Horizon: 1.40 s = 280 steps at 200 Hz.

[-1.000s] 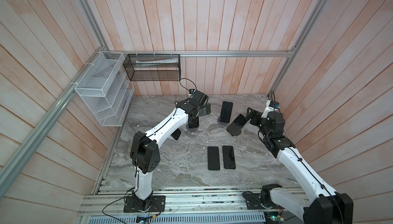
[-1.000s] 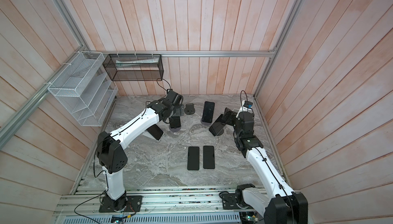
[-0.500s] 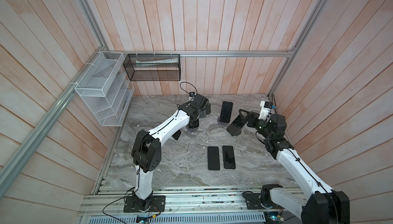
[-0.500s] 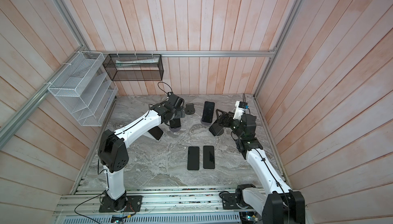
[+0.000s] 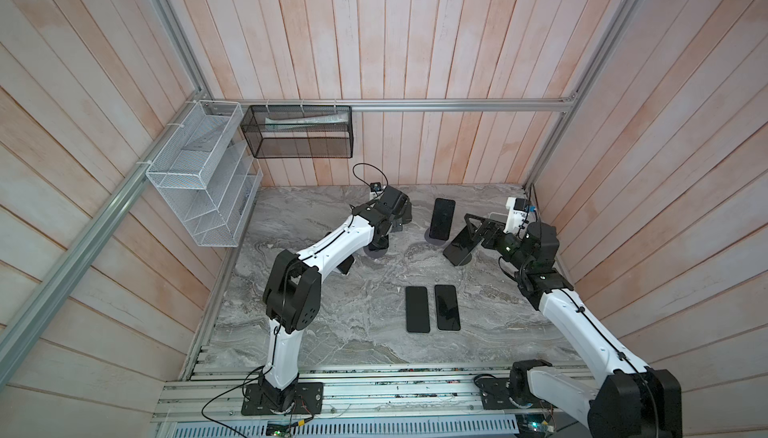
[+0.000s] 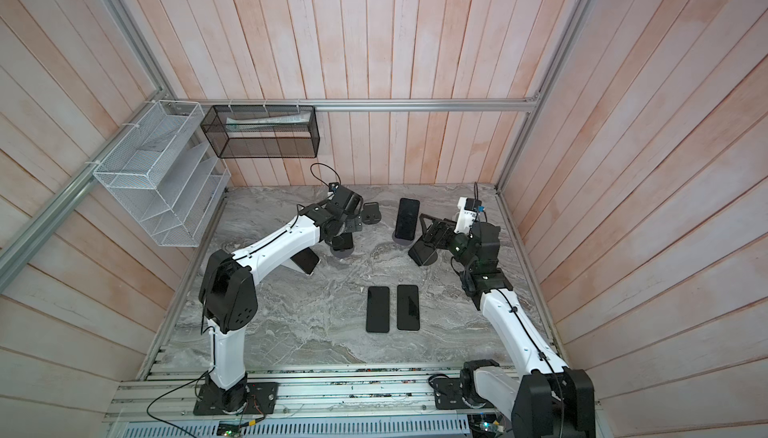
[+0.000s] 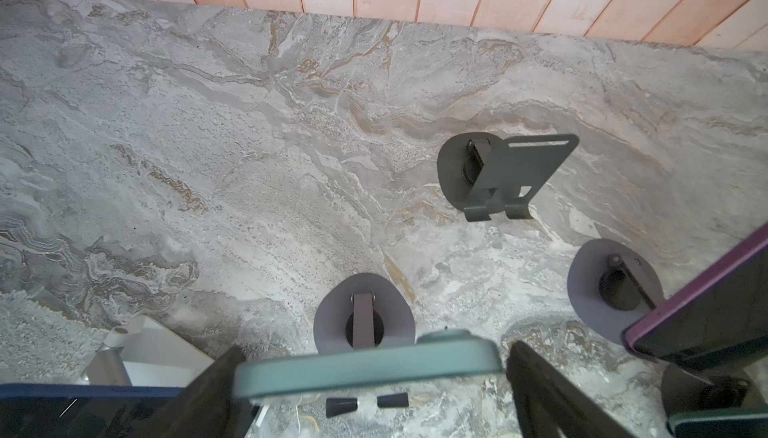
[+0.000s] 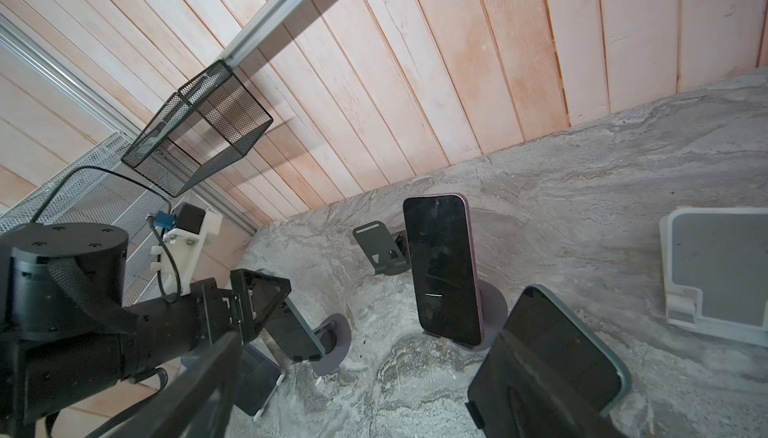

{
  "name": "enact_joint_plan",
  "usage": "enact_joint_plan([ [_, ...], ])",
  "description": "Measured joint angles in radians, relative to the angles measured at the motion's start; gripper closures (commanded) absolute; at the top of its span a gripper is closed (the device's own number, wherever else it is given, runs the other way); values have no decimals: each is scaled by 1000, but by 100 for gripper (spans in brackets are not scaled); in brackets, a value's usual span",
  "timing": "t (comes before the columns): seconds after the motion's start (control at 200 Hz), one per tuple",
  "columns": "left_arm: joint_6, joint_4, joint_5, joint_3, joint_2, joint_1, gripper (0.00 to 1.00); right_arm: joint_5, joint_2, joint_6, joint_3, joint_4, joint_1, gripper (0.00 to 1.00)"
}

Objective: Remove the phone from the phone stand

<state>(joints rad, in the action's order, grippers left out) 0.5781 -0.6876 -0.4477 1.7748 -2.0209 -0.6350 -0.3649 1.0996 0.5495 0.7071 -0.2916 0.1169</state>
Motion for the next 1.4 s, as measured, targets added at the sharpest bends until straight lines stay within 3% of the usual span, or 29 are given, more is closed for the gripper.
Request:
enact_joint_plan([
  [1.12,-10,77,-80,-2,-4,0,19,0,35,8,0,0,-23,9],
  [1.401,-17,83,-101,-17,-5,0,19,0,42,20,0,2,-42,9],
])
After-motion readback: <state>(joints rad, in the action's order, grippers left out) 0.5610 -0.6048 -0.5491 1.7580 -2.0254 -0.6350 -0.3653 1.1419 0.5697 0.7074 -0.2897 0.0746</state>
